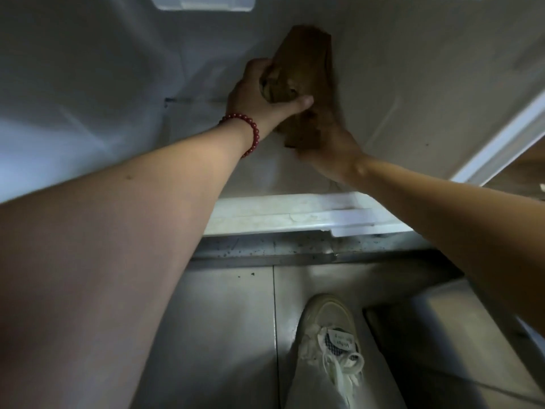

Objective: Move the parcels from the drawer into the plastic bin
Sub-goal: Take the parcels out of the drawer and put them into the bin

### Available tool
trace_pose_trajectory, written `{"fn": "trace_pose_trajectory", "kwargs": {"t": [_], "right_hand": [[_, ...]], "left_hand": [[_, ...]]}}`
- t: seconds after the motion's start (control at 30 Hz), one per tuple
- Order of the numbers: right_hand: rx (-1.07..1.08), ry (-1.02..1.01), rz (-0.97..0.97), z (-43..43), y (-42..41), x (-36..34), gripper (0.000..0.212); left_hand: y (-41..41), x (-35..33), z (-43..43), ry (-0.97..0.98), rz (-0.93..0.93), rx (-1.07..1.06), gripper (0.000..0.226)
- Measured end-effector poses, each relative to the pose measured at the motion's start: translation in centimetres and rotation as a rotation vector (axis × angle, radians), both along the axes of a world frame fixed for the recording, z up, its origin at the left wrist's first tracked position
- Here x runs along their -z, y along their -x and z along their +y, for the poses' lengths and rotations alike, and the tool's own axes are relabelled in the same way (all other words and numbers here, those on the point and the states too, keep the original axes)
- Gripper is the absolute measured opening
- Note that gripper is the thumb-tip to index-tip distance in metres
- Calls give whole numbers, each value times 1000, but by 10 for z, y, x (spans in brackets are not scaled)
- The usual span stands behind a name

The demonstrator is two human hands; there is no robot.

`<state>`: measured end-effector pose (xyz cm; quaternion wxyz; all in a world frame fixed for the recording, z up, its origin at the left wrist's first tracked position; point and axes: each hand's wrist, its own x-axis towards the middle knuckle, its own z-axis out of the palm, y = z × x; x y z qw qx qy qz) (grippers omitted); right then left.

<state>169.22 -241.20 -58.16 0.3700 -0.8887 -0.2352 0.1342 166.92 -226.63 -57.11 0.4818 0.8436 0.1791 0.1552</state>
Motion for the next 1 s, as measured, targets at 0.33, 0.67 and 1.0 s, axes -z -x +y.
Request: {"fn": "trace_pose_trajectory", "kwargs": {"t": [0.33, 0.67, 1.0], "right_hand": [[77, 154, 77, -25, 71, -24, 78], [195, 0, 184, -88, 136, -88, 93], [122, -336, 395, -135, 251, -156, 56]], "left_hand": [[77, -12, -19, -54, 50, -154, 65], [174, -100, -43, 181, 55, -147, 63], [311, -182, -83, 343, 183, 11, 60]]}}
